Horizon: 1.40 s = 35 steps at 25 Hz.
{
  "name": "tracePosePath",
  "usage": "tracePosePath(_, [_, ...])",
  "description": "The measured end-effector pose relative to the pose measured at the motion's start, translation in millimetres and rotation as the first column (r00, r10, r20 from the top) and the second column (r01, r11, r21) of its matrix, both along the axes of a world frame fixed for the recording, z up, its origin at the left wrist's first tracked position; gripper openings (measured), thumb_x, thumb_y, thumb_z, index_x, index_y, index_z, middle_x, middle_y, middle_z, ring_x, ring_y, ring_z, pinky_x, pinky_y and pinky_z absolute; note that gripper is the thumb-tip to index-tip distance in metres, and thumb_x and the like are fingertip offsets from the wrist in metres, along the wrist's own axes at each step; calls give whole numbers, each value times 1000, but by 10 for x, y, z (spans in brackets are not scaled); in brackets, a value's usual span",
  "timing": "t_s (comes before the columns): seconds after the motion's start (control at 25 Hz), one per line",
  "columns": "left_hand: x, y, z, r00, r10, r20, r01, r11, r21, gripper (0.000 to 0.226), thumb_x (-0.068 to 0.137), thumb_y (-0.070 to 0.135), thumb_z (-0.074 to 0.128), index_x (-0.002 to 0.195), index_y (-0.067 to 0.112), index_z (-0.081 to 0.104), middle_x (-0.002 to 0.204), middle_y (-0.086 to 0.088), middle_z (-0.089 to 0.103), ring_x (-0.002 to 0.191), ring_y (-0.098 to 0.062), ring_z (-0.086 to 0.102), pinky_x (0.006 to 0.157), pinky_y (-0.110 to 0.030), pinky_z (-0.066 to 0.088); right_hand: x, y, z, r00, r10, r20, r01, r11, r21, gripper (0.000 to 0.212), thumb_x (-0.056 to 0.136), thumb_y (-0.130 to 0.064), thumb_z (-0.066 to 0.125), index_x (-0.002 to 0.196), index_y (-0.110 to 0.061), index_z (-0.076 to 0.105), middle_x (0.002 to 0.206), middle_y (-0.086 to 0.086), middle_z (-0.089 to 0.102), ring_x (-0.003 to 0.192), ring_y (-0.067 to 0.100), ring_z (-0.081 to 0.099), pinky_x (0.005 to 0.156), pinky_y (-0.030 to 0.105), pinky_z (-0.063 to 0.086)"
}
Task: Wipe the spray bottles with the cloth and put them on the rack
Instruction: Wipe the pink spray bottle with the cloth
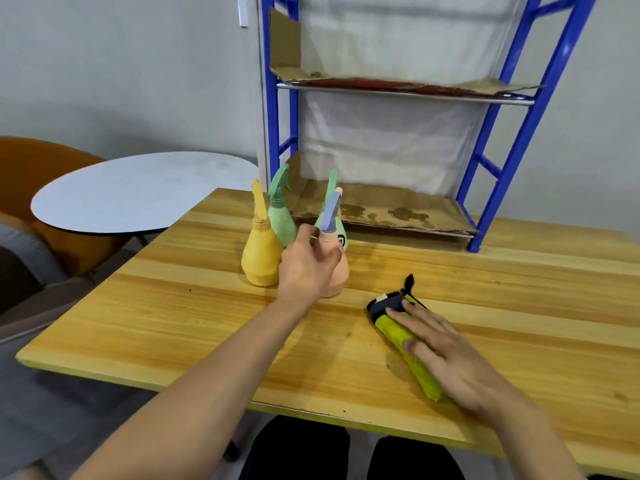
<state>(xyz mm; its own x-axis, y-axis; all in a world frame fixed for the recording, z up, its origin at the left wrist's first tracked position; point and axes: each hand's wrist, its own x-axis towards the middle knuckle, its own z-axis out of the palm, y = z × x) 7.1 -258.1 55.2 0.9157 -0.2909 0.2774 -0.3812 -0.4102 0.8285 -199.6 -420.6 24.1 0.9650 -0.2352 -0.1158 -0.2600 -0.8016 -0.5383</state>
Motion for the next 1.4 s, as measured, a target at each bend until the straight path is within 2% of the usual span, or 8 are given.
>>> tracePosePath(0.2, [-130,340,-60,969,-242,-42,240,970,-45,43,91,27,74,130,22,57,114,9,66,109,-14,63,96,-33,53,-181,11,-41,999,37,-14,-39,975,-217,60,91,-69,42,145,-68,18,162,-32,9,148,-1,11,123,33,15])
tracePosePath(0.4, [-442,571,-175,936,-351,-26,347,932,-104,43,87,30,65,129,22,58,110,6,69,102,-9,64,90,-30,51,-109,302,-310,899,-242,365,407,766,-497,48,98,-53,40,142,-38,51,130,-1,62,101,29,50,93,42,43])
tracePosePath(0.64, [-583,640,-273,919,-394,10,394,917,-63,41,88,39,59,127,29,53,119,6,61,110,-12,58,97,-38,49,96,328,189,506,-612,608,530,776,341,48,96,-52,42,134,-28,60,122,1,66,115,28,58,100,46,47])
tracePosePath(0.76, [-625,685,-385,923,-386,-8,384,921,-64,49,89,42,73,131,37,46,120,18,61,109,1,58,90,-24,49,327,519,834,390,-398,830,419,880,225,40,100,-46,44,134,-30,58,119,-6,62,112,20,54,94,35,43])
tracePosePath(0.88, [-622,727,-472,922,-386,-13,382,917,-118,52,88,50,75,131,39,48,116,21,65,105,2,62,84,-20,50,618,746,1189,526,37,849,368,891,-267,41,102,-42,44,139,-27,54,120,-1,60,105,21,47,88,33,36])
tracePosePath(1.04, [-634,717,-524,921,-389,19,385,902,-197,55,86,49,78,133,35,52,120,18,68,112,-2,65,92,-26,54,893,788,983,693,432,577,210,645,-735,44,94,-50,50,126,-24,64,110,6,63,96,30,52,82,45,40])
tracePosePath(1.24, [-613,689,-589,925,-378,31,375,899,-226,57,85,47,76,135,31,54,119,12,69,110,-10,65,92,-31,54,1084,783,961,627,426,652,311,630,-711,44,99,-54,47,84,-17,67,76,7,61,70,31,60,57,34,33])
tracePosePath(1.4, [-592,677,-566,920,-391,39,390,897,-208,58,89,45,76,140,31,54,125,13,68,117,-9,64,98,-35,53,1117,843,1024,636,126,761,398,791,-464,50,101,-53,41,67,-19,55,71,12,64,69,42,62,56,37,35])
